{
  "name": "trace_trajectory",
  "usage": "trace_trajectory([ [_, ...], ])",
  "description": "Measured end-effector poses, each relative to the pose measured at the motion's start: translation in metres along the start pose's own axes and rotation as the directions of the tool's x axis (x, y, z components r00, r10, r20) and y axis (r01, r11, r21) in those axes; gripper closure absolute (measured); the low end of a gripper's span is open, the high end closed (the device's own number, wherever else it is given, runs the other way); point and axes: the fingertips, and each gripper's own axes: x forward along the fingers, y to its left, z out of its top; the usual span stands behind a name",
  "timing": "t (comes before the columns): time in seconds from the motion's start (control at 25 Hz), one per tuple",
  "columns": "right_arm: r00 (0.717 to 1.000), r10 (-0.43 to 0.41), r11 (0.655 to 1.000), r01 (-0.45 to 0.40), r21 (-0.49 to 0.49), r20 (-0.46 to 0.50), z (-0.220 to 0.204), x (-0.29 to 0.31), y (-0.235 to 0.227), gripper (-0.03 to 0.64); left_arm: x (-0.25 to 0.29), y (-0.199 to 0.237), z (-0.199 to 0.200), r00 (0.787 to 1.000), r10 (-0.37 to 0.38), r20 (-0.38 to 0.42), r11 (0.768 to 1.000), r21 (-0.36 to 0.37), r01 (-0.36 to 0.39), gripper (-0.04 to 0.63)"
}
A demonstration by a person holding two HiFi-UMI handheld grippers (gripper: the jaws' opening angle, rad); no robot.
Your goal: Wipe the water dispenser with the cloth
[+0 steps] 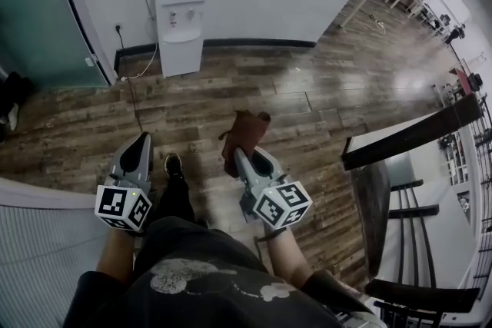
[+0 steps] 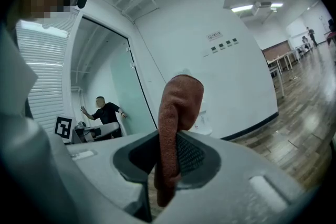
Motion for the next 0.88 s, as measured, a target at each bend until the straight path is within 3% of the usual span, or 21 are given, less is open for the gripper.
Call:
trace_trajectory([
  [0.4, 0.997, -0.074, 0.997, 0.074, 0.008, -0.013, 0.022, 0.074, -0.057, 0.555, 0.099, 0.043, 0.002, 0.999, -0.048, 0.007, 0.999, -0.021, 0.048, 0.577],
  [0.88, 0.995, -0.099, 0.995, 0.099, 0.015, 0.015, 0.092, 0.260, -0.112, 0.555, 0.236, 0.168, 0.038, 1.000, -0.026, 0.005, 0.999, -0.032, 0.026, 0.577],
])
